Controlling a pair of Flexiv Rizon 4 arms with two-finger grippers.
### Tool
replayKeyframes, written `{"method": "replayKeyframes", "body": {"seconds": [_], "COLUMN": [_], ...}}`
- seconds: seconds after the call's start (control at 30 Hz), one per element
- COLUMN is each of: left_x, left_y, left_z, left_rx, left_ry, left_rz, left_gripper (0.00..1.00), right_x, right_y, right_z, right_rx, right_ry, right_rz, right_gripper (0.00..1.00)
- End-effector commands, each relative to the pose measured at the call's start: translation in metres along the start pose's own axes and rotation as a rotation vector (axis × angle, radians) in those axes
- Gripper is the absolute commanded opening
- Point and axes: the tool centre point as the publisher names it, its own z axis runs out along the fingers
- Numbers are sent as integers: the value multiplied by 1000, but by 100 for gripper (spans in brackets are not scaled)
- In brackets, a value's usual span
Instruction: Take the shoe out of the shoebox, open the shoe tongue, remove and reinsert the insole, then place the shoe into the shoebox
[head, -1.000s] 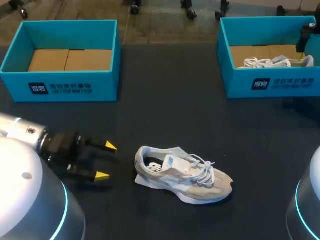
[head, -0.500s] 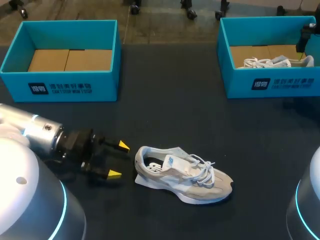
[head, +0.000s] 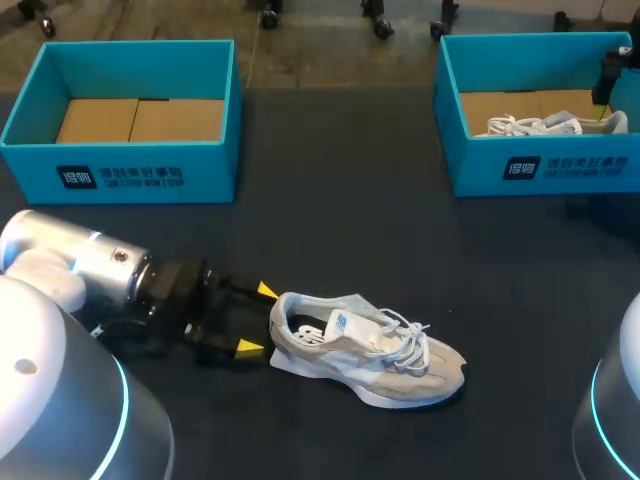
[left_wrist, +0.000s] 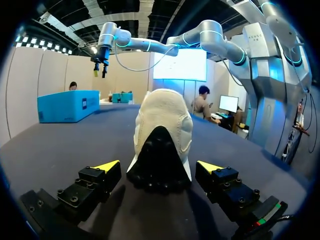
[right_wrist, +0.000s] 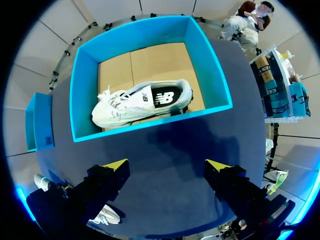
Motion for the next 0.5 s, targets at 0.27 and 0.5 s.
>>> {"method": "replayKeyframes", "body": {"seconds": [0.27, 0.5], "left_x": [-6, -2], "left_y": [4, 3], "left_z": [21, 26], "left_rx": [10, 17], "left_ry": [17, 34], "left_rz": [1, 4], "left_gripper": [100, 100], "right_x": [0, 0], "right_y": [0, 0], "right_z": [0, 0], "right_rx": [0, 0], "right_ry": [0, 0], "right_rz": [-1, -1], "right_gripper": [100, 100]}}
